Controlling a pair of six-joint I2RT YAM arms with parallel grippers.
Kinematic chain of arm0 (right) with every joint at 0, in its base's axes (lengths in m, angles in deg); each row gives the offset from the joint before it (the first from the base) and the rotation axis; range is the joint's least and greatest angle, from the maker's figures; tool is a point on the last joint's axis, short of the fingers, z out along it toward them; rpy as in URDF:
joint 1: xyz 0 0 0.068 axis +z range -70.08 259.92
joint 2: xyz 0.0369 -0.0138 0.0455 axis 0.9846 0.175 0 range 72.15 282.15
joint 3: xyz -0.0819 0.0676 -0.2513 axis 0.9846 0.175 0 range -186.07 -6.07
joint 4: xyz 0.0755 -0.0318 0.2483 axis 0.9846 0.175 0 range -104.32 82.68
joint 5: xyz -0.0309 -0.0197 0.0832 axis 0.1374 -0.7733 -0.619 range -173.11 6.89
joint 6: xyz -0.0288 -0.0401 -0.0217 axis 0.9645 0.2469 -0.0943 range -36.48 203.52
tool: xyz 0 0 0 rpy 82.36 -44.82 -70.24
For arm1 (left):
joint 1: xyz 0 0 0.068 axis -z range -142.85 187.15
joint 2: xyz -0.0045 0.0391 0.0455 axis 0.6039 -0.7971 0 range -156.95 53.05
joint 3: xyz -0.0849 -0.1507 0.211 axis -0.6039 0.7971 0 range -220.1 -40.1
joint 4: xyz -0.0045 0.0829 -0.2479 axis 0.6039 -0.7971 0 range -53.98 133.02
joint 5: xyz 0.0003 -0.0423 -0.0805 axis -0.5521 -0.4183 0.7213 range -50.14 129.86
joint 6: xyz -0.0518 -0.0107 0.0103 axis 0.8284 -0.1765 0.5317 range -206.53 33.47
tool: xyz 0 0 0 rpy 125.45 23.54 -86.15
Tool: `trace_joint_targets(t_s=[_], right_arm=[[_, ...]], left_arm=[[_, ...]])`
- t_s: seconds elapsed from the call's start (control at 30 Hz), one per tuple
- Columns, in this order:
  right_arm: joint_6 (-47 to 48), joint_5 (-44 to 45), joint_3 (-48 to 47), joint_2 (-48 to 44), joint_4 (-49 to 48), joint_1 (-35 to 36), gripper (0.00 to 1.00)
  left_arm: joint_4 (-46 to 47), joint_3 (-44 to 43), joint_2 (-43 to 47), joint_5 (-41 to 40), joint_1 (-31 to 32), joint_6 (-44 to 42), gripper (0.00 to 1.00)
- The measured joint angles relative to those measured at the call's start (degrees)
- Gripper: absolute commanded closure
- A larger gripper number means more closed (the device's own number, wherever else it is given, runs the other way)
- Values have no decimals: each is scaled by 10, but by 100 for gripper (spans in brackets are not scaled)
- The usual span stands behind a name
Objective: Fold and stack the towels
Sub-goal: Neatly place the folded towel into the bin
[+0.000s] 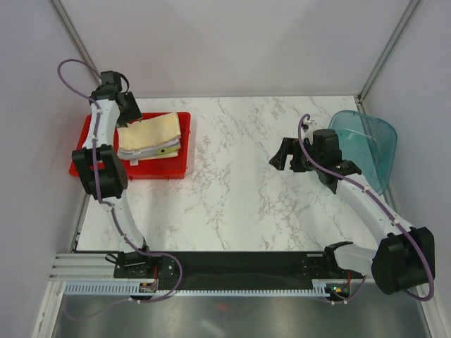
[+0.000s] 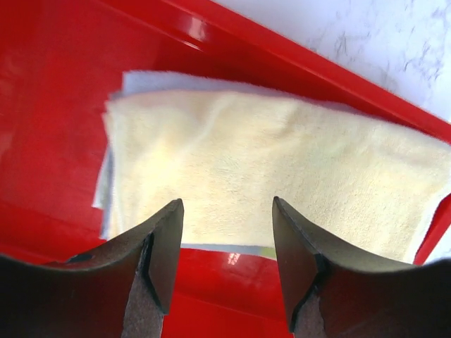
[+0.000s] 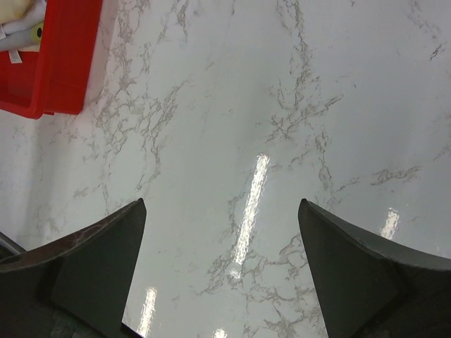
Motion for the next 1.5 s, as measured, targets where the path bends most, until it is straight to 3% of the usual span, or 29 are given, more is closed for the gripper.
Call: trace_joint_targets(t_s=[0.17, 0.5, 0.67, 0.73, 0.93, 1.2, 1.5], right_arm=[[0, -2, 0, 0, -4, 0, 2], [-9, -1, 0, -5, -4, 0, 2], [-18, 14, -3, -17, 3, 0, 2], [-19, 28, -8, -23, 15, 0, 2], [-33, 92, -55, -45, 66, 0, 2], [-51, 144, -90, -133, 91, 0, 2], [-47, 147, -104, -245, 125, 0, 2]], left_arm=[[3, 25, -34, -23, 13, 6, 39], [-2, 21, -67, -40, -30, 11, 35], [-3, 31, -35, 2, -21, 12, 22], [-1, 54, 8, 33, -7, 12, 1], [39, 160, 201, 147, 68, 17, 0], [165, 327, 457, 264, 311, 16, 0], [276, 504, 646, 302, 342, 27, 0]])
